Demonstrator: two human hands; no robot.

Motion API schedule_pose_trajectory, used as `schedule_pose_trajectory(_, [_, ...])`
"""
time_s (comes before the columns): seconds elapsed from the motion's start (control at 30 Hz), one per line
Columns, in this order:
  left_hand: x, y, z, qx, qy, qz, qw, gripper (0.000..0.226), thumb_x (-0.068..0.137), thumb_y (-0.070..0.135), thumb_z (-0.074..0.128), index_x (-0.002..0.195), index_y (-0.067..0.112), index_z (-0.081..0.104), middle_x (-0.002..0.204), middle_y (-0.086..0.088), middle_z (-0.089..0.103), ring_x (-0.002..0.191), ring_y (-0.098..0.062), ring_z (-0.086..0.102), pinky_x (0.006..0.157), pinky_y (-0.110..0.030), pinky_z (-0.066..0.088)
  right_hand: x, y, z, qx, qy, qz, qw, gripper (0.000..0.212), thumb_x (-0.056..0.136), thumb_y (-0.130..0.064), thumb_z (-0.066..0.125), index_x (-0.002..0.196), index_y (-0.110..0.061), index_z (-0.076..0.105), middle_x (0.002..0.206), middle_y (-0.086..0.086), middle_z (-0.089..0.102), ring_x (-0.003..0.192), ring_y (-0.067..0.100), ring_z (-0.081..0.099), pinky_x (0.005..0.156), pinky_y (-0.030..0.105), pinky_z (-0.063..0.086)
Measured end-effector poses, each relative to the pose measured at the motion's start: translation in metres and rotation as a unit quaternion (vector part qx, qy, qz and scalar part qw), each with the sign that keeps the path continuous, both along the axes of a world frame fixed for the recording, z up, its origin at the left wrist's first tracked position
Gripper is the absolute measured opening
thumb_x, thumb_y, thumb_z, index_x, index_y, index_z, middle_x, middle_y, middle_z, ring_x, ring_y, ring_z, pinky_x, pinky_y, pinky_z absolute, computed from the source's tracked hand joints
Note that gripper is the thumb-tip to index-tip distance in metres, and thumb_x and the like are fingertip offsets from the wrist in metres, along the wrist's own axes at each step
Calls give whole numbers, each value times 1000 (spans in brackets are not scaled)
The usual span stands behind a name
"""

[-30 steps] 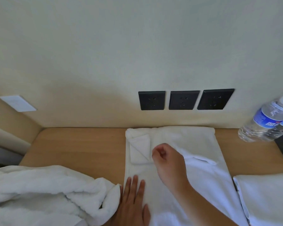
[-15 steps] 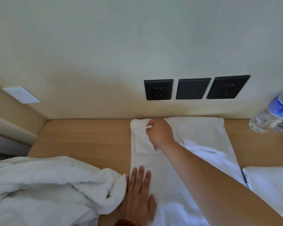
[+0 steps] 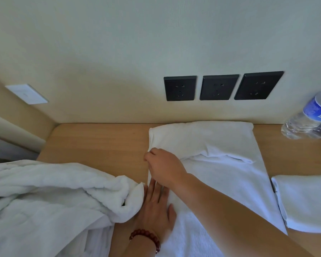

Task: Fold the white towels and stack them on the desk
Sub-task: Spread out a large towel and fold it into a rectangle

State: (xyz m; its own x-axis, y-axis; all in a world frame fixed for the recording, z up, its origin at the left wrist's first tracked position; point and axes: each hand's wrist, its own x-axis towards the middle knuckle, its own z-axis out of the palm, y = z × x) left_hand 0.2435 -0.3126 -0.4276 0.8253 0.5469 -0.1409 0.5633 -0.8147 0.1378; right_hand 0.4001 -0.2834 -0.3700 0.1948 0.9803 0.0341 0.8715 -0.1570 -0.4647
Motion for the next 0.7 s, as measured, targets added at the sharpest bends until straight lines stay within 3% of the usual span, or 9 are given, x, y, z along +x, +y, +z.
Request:
schedule_pose_trajectory(0.1, [0, 0, 5, 0, 0, 5, 1000, 67, 88, 40, 44, 149, 14, 41, 158, -7, 34, 151, -21, 20, 120, -45, 8, -5, 0, -1, -17, -23, 28, 999, 26, 94, -8, 47, 115, -10, 62, 100, 8, 62, 88, 28, 59, 73, 43, 50])
schedule_pose_trajectory(0.2, [-2, 1, 1, -13, -3, 2, 1000, 71, 86, 39, 47, 151, 12, 39, 161, -8, 29, 152, -23, 19, 118, -46, 13, 0, -3, 0, 67, -24, -12, 997, 22, 92, -13, 52, 108, -9, 66, 97, 7, 65, 87, 27, 60, 76, 41, 51])
schedule_pose_trajectory(0.3, [-4, 1, -5, -24, -29, -8, 999, 77, 85, 37, 48, 156, 15, 28, 166, -5, 14, 153, -24, 12, 117, -49, 15, 18, 1, 3, 117, -49, -120, 985, 30, 95, -23, 53, 119, -11, 66, 121, 7, 65, 113, 25, 59, 99, 39, 47])
schedule_pose_trajectory(0.37, [-4, 1, -5, -25, -41, -7, 999, 78, 84, 38, 49, 157, 16, 28, 166, -5, 15, 153, -25, 15, 116, -50, 17, 31, 9, 6, 32, -59, -153, 986, 45, 102, -36, 43, 140, -13, 51, 147, 10, 49, 138, 28, 42, 117, 44, 30])
schedule_pose_trajectory(0.43, [-3, 1, -4, -18, -54, -6, 998, 78, 82, 38, 50, 154, 15, 35, 165, -7, 21, 151, -26, 22, 115, -50, 20, 39, 19, 5, -61, -66, -153, 984, 58, 105, -46, 31, 155, -17, 29, 164, 10, 24, 152, 29, 16, 124, 48, 10])
schedule_pose_trajectory(0.5, [-2, 2, -5, -7, -77, -7, 997, 77, 79, 38, 51, 152, 14, 40, 163, -7, 26, 150, -27, 26, 114, -51, 22, 41, 31, -1, -106, -79, -138, 982, 63, 105, -52, 24, 159, -21, 18, 168, 8, 10, 155, 29, 0, 124, 52, 0])
schedule_pose_trajectory(0.7, [2, 4, -15, 7, -141, 2, 990, 70, 76, 38, 51, 140, 12, 56, 156, -9, 40, 146, -28, 35, 109, -53, 32, 26, 57, -27, -169, -138, -85, 972, 70, 99, -67, 20, 159, -32, 16, 169, 4, -4, 151, 38, -19, 113, 67, -15])
